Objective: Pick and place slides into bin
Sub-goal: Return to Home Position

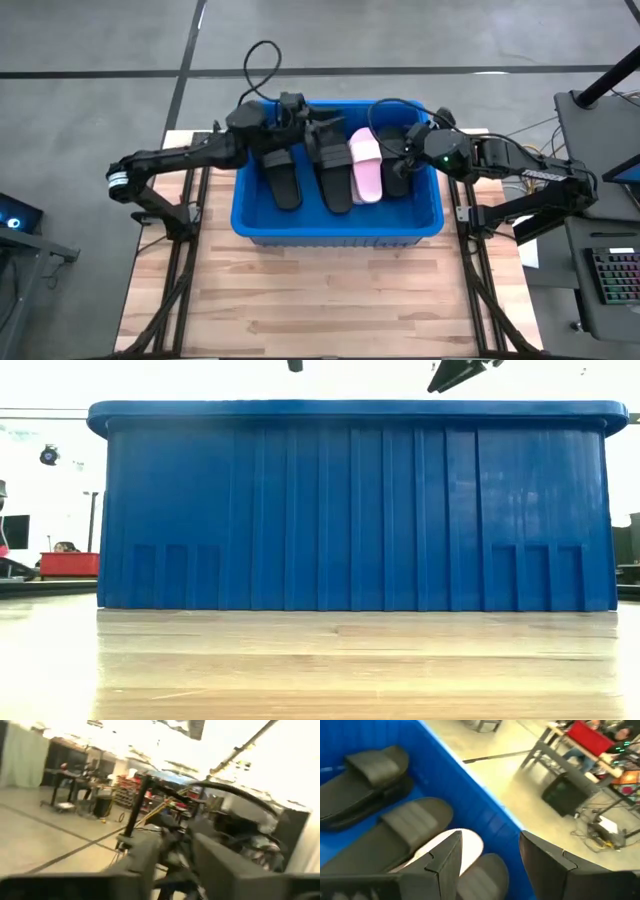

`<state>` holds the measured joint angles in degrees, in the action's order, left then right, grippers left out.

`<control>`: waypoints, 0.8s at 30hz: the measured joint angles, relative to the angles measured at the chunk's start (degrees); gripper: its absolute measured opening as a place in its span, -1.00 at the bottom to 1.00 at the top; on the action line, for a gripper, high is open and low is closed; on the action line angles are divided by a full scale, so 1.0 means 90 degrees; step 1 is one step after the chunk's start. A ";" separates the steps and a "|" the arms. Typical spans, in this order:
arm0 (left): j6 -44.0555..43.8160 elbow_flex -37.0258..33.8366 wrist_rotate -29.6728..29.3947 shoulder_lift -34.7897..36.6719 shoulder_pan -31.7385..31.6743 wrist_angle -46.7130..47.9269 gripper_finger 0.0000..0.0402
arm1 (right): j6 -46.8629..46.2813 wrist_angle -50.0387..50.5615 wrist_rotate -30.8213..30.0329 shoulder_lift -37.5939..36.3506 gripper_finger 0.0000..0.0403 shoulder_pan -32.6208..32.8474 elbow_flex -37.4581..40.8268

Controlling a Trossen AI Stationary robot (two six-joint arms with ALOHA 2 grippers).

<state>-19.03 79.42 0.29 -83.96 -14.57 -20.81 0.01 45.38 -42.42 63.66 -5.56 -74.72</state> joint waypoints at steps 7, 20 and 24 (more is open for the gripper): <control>0.1054 -0.0043 -0.0246 0.0550 0.0941 0.1063 -0.93 | 0.0223 -0.1246 0.0091 -0.0024 -0.07 -0.0043 0.0000; 0.1840 -0.3276 -0.1401 0.3749 0.2095 0.0944 -1.00 | -0.0573 -0.2246 0.0260 0.0027 -0.07 -0.0037 0.0000; 0.1460 -0.4779 -0.1385 0.5109 0.2092 0.0859 -1.00 | -0.0837 -0.2268 0.0490 0.0027 -0.07 0.0002 0.0000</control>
<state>-5.89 36.41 -12.17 -37.98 4.25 -13.08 -7.52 24.97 -38.00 63.90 -5.54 -74.72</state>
